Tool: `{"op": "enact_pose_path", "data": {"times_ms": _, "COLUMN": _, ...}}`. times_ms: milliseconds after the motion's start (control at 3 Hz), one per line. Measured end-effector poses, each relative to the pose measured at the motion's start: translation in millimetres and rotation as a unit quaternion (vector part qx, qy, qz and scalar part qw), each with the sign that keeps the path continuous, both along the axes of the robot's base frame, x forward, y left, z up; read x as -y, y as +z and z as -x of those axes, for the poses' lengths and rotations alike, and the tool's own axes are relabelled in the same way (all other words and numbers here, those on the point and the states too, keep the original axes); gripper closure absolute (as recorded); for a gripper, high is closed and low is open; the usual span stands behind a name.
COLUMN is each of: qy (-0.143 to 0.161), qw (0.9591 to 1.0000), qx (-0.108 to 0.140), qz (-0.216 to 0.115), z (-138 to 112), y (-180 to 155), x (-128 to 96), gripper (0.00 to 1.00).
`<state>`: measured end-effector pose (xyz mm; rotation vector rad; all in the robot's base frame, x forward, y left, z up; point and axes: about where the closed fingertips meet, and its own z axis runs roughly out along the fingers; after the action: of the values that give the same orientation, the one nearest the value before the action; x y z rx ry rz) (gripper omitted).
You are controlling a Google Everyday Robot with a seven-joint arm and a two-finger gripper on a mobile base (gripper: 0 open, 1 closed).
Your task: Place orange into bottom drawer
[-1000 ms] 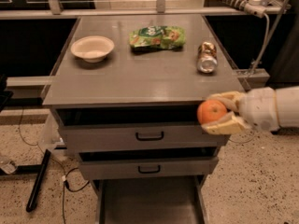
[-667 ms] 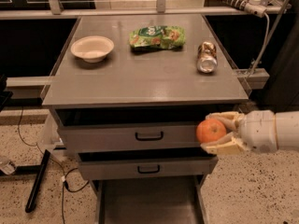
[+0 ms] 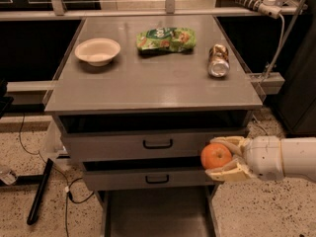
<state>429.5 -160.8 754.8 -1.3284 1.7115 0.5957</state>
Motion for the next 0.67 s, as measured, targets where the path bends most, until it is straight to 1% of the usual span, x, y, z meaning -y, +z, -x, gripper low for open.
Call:
{"op": "enact_pose_path", "data": {"times_ms": 333, "qy": 0.002, "qw": 0.9999, "qx": -0.013, "qz": 0.003, "z": -0.2, "y": -14.4, "x": -4.4, "gripper": 1.00}}
{"op": "enact_pose_path", "data": {"times_ms": 667, "qy": 0.008, "qw": 0.9988, "qx": -0.049, "qz": 0.002, "z": 7.7, "y": -75.7, "x": -14.6, "gripper": 1.00}}
